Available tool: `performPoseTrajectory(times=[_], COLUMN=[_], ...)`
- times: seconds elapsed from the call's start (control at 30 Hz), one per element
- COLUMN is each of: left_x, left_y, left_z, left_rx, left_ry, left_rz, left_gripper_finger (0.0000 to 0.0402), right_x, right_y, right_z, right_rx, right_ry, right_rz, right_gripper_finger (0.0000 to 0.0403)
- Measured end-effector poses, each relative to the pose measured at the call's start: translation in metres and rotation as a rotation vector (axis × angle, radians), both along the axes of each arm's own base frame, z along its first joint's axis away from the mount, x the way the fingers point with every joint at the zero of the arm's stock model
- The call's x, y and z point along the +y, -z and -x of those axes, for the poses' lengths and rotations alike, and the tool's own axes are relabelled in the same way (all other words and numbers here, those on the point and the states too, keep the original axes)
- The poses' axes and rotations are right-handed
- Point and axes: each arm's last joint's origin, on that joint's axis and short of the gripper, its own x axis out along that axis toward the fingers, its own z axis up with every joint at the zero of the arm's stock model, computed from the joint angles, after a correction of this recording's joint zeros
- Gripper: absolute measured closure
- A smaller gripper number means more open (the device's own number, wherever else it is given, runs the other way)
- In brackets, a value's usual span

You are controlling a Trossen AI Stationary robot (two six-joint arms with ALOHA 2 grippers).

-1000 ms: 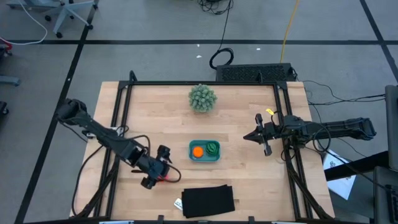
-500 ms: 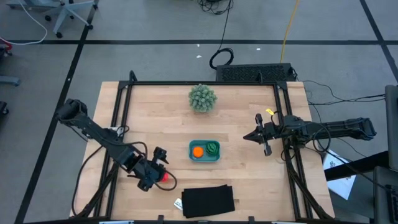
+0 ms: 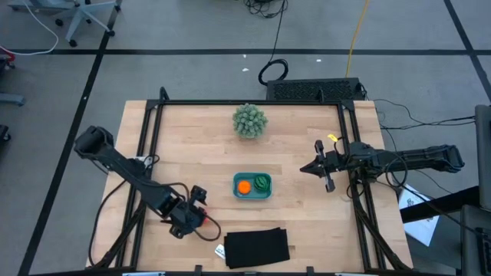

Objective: Pick and placing Produce into tupperware
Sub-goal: Put the apple toy into the bin

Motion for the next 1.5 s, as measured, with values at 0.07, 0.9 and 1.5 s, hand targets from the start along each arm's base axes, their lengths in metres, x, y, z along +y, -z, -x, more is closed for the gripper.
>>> performPoseTrajectory(times=[0.07, 0.9, 1.5], left_x=[-0.001, -0.009, -0.010], left_y=[0.005, 0.034, 0.042], left_z=[-0.001, -0.003, -0.013], left_rx=[0.020, 0.106, 0.071], left_ry=[0.007, 0.195, 0.211], left_rz=[-0.017, -0.168, -0.177], left_gripper_finger=[0.0007, 0.0007, 0.0007], right_x=[0.000, 0.000, 0.000], right_y=[0.000, 0.000, 0.001], right_z=[0.000, 0.000, 0.000], right_rx=[0.001, 0.001, 0.005], right_ry=[0.000, 0.000, 0.000], right_rz=[0.002, 0.001, 0.002], right_gripper_finger=[0.0403, 0.0403, 0.0403])
